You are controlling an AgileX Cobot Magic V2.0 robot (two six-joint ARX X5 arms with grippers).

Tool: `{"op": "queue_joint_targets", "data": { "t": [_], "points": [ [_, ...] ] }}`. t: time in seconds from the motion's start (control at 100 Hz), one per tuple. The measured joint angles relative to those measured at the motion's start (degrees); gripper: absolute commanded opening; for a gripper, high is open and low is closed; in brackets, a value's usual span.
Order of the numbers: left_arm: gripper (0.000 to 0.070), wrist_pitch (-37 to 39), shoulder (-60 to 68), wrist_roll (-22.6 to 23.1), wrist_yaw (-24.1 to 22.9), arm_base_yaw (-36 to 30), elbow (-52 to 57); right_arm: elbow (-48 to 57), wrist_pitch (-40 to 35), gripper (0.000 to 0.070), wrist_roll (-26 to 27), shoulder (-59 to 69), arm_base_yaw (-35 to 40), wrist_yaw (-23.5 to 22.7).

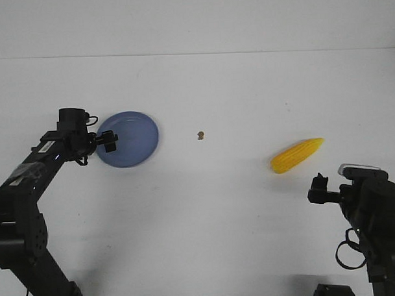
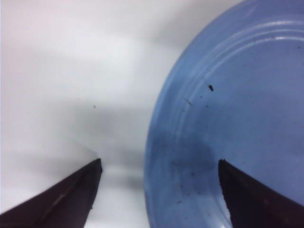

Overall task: Place corn on plate with both arms
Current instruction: 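Grip the plate rim with the left gripper and drag it toward the center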

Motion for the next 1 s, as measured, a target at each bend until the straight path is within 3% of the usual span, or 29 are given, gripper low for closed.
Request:
{"op": "queue_joint_targets", "data": {
  "t": [0.08, 0.18, 0.29, 0.57, 0.91, 1.0],
  "points": [
    [0.0319, 0.0, 0.0, 0.0, 0.0, 0.0, 0.0, 0.0, 0.0, 0.0621, 0.0, 0.0, 0.0, 0.0],
    [0.0233, 0.0, 0.0, 0.0, 0.0, 0.0, 0.0, 0.0, 0.0, 0.0620, 0.0, 0.0, 0.0, 0.0],
    [0.0000, -0.1, 0.0, 0.1, 0.0, 0.0, 0.0, 0.0, 0.0, 0.0621, 0.0, 0.0, 0.0, 0.0],
    [0.0009, 0.1, 0.0, 0.0, 1.7, 0.1, 0.2, 0.0, 0.0, 0.0620, 0.0, 0.0, 0.0, 0.0],
    [0.0008, -1.5, -11.1, -0.8, 17.5, -0.9, 0.2, 0.0, 0.0, 0.0621, 0.0, 0.0, 0.0, 0.0],
    [0.0008, -1.6, -13.8, -1.4, 19.2, -3.2, 0.2, 0.0, 0.0, 0.0621, 0.0, 0.0, 0.0, 0.0]
  ]
}}
